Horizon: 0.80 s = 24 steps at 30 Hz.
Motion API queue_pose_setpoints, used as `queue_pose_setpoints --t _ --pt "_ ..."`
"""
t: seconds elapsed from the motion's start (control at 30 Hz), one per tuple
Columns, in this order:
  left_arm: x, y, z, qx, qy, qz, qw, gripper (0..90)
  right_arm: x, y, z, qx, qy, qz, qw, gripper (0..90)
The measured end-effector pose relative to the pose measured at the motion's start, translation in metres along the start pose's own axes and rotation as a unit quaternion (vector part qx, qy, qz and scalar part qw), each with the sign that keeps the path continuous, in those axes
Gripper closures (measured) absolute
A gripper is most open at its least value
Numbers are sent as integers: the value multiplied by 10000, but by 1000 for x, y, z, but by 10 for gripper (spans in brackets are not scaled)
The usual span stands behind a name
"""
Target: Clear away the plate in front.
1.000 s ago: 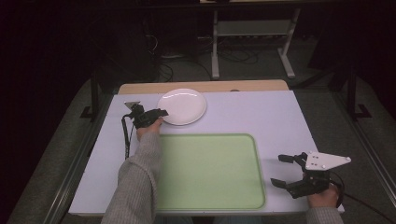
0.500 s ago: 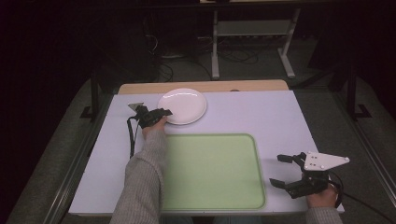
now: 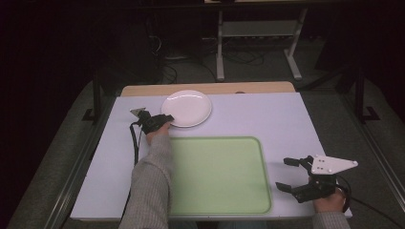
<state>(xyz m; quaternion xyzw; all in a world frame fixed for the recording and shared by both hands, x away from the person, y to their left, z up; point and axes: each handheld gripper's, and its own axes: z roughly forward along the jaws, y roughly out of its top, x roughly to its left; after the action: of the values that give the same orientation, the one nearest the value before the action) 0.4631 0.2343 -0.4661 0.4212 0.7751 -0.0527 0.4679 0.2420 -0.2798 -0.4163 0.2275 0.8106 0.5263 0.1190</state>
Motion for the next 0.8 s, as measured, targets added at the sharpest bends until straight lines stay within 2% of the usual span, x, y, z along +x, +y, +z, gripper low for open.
queue_pose_setpoints --t 0.1,0.2,0.43,0.5,0.53,0.57,0.63,0.7,0.8 --pt "0 1 0 21 -16 52 10000 727 0 0 0 11 2 18 10000 132" --pt "3 2 0 73 -14 105 9999 784 -1 0 1 11 -7 29 10000 132" --pt "4 1 0 19 -46 55 10000 790 -1 -1 0 37 -49 59 10000 132" --pt "8 -1 0 -20 -217 -189 9996 809 0 -1 1 114 -76 -2 9999 132" --pt "8 -1 0 -20 -217 -189 9996 818 0 -1 1 115 -72 -2 9999 132" --pt "11 -2 -1 -18 -331 -311 9990 826 0 -1 1 111 -67 -1 9999 132" --pt "14 -3 -1 -48 -445 -397 9982 831 0 -1 1 106 -66 10 9999 132" --pt "15 -4 -2 -120 -629 -579 9963 841 0 -1 0 107 -62 19 9999 132" --pt "13 -4 -3 -210 -778 -629 9948 862 0 -1 -1 91 -81 10 9999 132"
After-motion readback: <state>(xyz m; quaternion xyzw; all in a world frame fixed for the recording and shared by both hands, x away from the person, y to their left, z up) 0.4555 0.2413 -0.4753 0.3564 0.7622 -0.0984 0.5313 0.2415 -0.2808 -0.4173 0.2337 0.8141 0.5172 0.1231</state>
